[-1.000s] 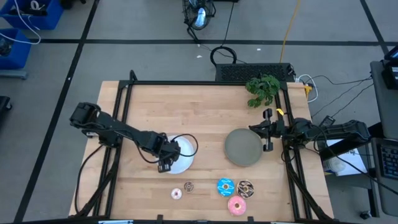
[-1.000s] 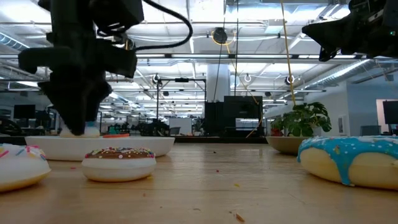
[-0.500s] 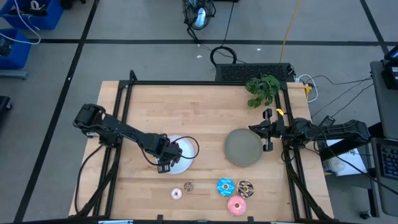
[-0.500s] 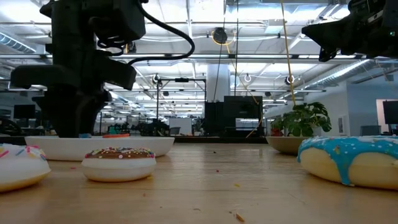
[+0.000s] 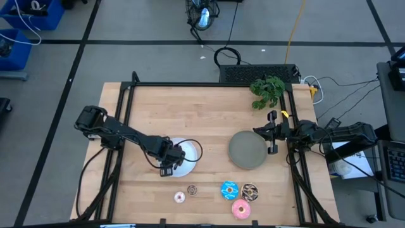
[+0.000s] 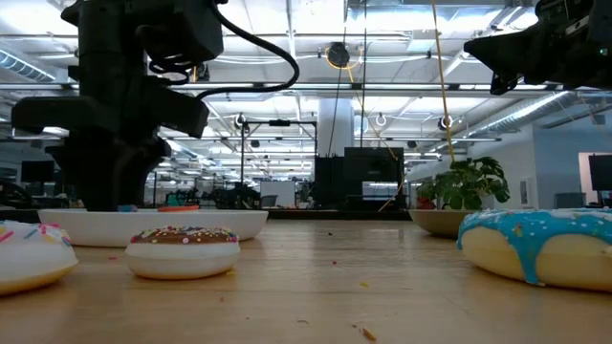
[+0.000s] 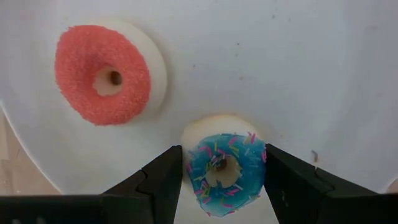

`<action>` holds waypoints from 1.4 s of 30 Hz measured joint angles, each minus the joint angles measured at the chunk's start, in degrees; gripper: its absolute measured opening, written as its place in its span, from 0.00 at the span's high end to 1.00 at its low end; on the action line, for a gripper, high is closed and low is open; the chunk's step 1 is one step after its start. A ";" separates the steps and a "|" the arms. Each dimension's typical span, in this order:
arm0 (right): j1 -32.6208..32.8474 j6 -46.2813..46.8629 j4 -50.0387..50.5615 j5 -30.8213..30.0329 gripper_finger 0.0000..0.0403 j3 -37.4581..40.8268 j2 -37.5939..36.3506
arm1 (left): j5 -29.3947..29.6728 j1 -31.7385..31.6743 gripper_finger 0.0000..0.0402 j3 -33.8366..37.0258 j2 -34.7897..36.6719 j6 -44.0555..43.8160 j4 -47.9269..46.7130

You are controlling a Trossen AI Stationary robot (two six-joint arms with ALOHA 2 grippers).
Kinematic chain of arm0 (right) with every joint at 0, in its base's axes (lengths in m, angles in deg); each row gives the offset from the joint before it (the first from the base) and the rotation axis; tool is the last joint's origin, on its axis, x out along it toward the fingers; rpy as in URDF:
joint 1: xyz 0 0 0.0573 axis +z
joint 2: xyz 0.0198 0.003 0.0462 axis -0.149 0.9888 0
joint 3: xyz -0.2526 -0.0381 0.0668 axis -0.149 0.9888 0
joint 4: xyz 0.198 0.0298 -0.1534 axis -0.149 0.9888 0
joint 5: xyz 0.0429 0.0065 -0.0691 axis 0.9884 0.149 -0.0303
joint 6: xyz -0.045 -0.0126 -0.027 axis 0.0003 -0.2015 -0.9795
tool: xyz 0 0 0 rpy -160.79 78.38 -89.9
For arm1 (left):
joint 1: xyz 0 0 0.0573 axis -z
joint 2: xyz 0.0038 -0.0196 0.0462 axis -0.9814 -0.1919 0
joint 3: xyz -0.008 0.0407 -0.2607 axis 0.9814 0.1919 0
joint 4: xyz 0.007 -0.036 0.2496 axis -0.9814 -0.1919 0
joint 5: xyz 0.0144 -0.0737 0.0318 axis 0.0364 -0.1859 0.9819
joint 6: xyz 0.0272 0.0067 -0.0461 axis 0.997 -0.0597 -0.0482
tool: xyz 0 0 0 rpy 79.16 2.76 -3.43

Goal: Pick & Place donuts
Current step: Put the small blue donut on the white plate, then put the small white donut on the white plate

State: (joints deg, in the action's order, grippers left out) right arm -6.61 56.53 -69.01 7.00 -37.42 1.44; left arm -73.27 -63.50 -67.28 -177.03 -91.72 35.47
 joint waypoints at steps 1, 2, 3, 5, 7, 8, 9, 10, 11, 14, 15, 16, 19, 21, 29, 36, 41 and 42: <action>0.00 0.00 0.00 0.00 1.00 0.00 0.00 | -0.13 -0.11 0.48 0.00 0.02 0.00 0.00; 0.00 0.00 0.00 0.00 1.00 0.00 0.00 | -0.39 -0.24 0.47 0.00 0.02 0.00 -0.02; 0.00 0.00 -0.01 0.00 1.00 0.00 0.00 | -0.46 -0.34 0.47 0.00 0.02 -0.02 -0.04; 0.00 0.00 0.00 0.00 1.00 0.00 0.00 | -0.46 -0.36 0.44 0.00 0.02 -0.06 -0.07; 0.02 0.00 0.00 0.00 1.00 0.00 0.00 | -0.42 -0.13 0.40 0.00 0.12 0.45 -0.07; 0.00 0.00 0.00 0.00 1.00 0.00 0.00 | -0.37 0.09 0.38 0.00 0.15 0.65 -0.07; 0.01 0.00 0.00 0.00 1.00 0.00 0.00 | -0.43 0.27 0.35 0.00 0.15 1.13 -0.04; 0.01 0.00 0.00 0.00 1.00 0.00 0.00 | -0.42 0.48 0.32 0.00 0.15 1.61 -0.08; 0.00 0.00 0.00 0.00 1.00 0.00 0.00 | -0.43 0.67 0.30 0.00 0.15 1.73 -0.07; 0.00 0.00 0.00 0.00 1.00 0.00 0.00 | -0.41 0.88 0.23 -0.29 0.15 1.89 -0.27; 0.00 0.00 0.00 0.00 1.00 0.00 0.00 | -0.40 0.88 0.22 -0.49 0.15 1.98 -0.26; 0.00 0.00 0.00 0.00 1.00 0.00 0.00 | -0.38 0.88 0.21 -0.67 0.15 2.10 -0.22; 0.00 0.00 0.00 0.00 1.00 0.00 0.00 | -0.37 0.88 0.20 -1.37 0.16 2.67 -0.81; 0.00 0.00 0.00 0.00 1.00 0.00 0.00 | -0.37 0.88 0.19 -2.48 0.17 3.02 -2.19; 0.00 0.00 0.00 0.00 1.00 0.00 0.00 | 1.07 0.88 0.19 -8.64 0.19 3.06 -9.98; 0.01 0.00 0.00 0.00 1.00 0.00 0.00 | 0.82 0.88 0.20 -15.17 0.24 3.77 -17.26; 0.00 0.00 0.02 0.00 1.00 0.00 -0.02 | 0.92 0.55 0.34 -17.28 2.26 4.50 -18.16; 0.02 0.00 0.00 0.00 1.00 0.00 -0.02 | 0.92 0.46 0.39 -17.20 2.59 4.44 -18.46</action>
State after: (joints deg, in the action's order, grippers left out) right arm -6.60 56.53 -69.01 7.00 -37.42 1.42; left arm -72.35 -63.04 -84.48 -174.45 -87.28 17.01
